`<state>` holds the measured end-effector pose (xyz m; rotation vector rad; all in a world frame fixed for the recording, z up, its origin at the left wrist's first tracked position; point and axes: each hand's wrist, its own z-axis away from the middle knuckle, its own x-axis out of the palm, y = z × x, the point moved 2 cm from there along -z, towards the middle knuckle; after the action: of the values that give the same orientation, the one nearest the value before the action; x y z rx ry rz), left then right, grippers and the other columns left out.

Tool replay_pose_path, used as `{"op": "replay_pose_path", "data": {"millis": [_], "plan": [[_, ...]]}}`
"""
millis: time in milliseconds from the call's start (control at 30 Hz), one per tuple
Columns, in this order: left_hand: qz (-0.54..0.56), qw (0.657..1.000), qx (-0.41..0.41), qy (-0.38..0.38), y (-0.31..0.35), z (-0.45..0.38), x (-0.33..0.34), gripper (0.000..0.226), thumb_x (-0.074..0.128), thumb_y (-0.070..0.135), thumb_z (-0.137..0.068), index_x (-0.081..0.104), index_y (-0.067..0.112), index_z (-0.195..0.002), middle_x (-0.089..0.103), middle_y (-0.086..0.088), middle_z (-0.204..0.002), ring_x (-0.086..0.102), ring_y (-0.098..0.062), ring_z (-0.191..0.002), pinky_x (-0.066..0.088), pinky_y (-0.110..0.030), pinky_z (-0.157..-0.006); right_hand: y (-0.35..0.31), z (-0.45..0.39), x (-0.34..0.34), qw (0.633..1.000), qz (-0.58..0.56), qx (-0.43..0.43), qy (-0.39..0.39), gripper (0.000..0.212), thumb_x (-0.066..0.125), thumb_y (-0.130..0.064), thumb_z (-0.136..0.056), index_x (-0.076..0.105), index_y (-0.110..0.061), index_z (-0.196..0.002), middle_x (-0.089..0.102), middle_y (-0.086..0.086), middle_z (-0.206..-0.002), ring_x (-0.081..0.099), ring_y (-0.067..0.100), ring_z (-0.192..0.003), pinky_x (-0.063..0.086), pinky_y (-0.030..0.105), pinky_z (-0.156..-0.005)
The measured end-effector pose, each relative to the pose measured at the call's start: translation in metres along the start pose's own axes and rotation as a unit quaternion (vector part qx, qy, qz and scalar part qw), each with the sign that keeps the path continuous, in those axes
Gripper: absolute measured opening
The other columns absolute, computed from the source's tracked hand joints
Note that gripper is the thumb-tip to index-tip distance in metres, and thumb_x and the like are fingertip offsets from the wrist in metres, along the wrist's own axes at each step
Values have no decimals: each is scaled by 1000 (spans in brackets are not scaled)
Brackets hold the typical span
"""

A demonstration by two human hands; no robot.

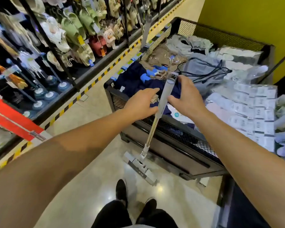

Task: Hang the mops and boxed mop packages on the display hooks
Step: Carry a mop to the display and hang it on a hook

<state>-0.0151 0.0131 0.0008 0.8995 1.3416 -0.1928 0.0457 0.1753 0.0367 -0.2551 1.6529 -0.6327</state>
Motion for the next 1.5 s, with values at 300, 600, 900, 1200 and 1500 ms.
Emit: {"op": "replay_pose_path", "data": {"millis": [300, 600, 900, 1200, 1500], "plan": [[114, 987, 24, -109, -30, -59, 23, 43, 70, 25, -87, 58, 23, -129, 67, 0, -121, 63, -20, -108, 53, -45, -93, 1, -36, 21, 993, -98, 61, -13, 34, 68, -22, -91, 54, -19, -122, 68, 0, -106, 66, 21, -96, 54, 46, -87], [142, 972, 85, -166, -35, -63, 46, 43, 71, 24, -87, 54, 15, -126, 63, -4, -102, 64, -20, -90, 55, -44, -81, -5, -23, 38, 980, -158, 108, 60, 33, 69, -19, -88, 59, -16, -119, 66, -5, -102, 65, 14, -90, 44, 26, -73], [124, 985, 29, -114, -33, 19, 20, 40, 64, 22, -94, 50, 12, -130, 68, -3, -96, 64, -18, -83, 42, -22, -67, -49, 29, 41, 988, -148, 8, 48, 31, 67, -24, -84, 60, -20, -113, 69, -3, -95, 65, 20, -90, 53, 49, -82], [121, 986, -107, 27, -39, 174, -47, 44, 60, 30, -97, 48, 11, -135, 66, -7, -114, 61, -19, -97, 46, -30, -77, -165, 101, 49, 969, -169, -180, -26, 29, 71, -23, -87, 63, -13, -113, 69, -1, -96, 64, 21, -93, 51, 49, -87], [130, 940, -267, 169, -93, 379, -110, 49, 67, 23, -91, 47, 12, -135, 64, -4, -112, 62, -17, -95, 43, -26, -72, -329, 202, 111, 896, -235, -343, -153, 26, 69, -24, -82, 64, -21, -108, 66, -12, -91, 64, 9, -89, 52, 32, -79]]}}
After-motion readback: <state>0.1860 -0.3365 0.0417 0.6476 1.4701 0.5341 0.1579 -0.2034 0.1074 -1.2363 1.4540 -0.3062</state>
